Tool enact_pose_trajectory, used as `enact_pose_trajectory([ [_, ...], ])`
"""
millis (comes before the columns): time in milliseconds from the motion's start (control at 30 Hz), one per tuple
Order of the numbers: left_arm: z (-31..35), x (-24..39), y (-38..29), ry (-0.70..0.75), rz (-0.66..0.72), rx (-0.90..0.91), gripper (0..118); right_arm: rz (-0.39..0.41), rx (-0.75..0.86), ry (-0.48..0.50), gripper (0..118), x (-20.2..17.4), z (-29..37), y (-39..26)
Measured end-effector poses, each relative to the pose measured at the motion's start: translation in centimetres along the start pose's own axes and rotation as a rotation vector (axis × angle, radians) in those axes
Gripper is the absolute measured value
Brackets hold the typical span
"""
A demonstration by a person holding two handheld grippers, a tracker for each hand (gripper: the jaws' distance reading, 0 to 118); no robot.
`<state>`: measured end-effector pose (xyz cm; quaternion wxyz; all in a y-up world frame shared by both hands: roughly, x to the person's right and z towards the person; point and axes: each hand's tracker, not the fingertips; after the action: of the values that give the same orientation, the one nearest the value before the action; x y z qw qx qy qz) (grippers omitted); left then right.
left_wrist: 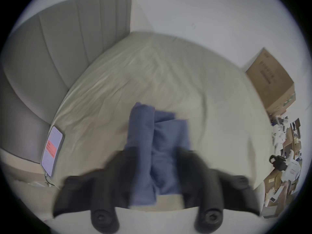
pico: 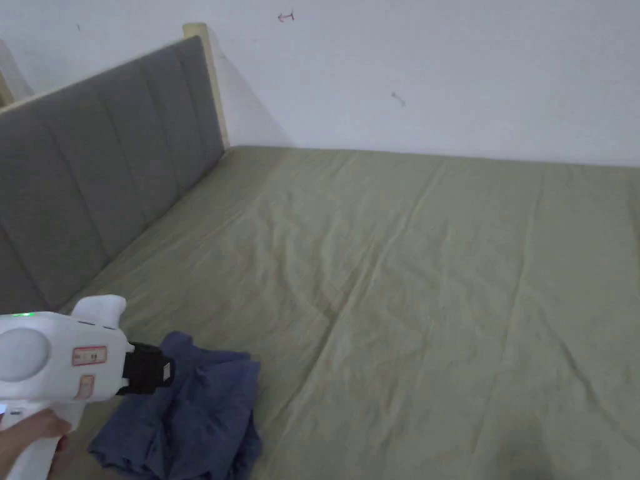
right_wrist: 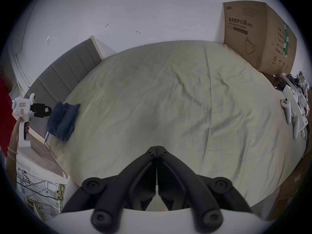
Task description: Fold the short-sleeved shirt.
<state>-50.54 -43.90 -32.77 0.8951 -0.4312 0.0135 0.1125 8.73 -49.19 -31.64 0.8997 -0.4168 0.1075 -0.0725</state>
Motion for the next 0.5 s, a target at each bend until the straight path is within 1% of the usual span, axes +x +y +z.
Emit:
enact_pose_trajectory([
  [67, 1.8, 3.3, -1.1, -0.007, -0.043, 0.113, 0, -0.007, 0.033, 0.012, 0, -0.2, 0.9, 0.5],
  [133, 3.4, 6.4, -1.7, -0.014, -0.088, 0.131, 0, 0.002, 0.064, 0.022, 0, -0.6, 1.9, 1.1],
  [167, 4.0, 8.1, -2.5, -0.049, -0.077, 0.146, 0, 0.013, 0.081, 0.027, 0, -0.8, 2.5, 1.5],
  [200, 4.6, 9.6, -2.8, -0.089, -0.098, 0.165, 0, 0.022, 0.108, 0.026, 0, -1.3, 3.2, 1.9],
  [233, 5.3, 11.1, -3.2, -0.099, -0.108, 0.194, 0, 0.025, 0.132, 0.024, 0, -1.7, 3.9, 2.2],
  [300, 6.7, 14.2, -3.7, -0.070, -0.187, 0.275, 0, 0.020, 0.186, 0.033, 0, -2.0, 5.3, 2.8],
  [367, 8.3, 17.3, -4.2, -0.027, -0.239, 0.358, 0, 0.010, 0.224, 0.040, 0, -2.6, 6.8, 3.3],
  [400, 9.0, 18.6, -4.4, -0.027, -0.258, 0.409, 0, 0.013, 0.247, 0.034, 0, -2.9, 7.5, 3.6],
  [500, 11.0, 22.4, -5.8, -0.017, -0.295, 0.582, 0, 0.056, 0.351, 0.005, 0, -4.1, 10.0, 4.5],
])
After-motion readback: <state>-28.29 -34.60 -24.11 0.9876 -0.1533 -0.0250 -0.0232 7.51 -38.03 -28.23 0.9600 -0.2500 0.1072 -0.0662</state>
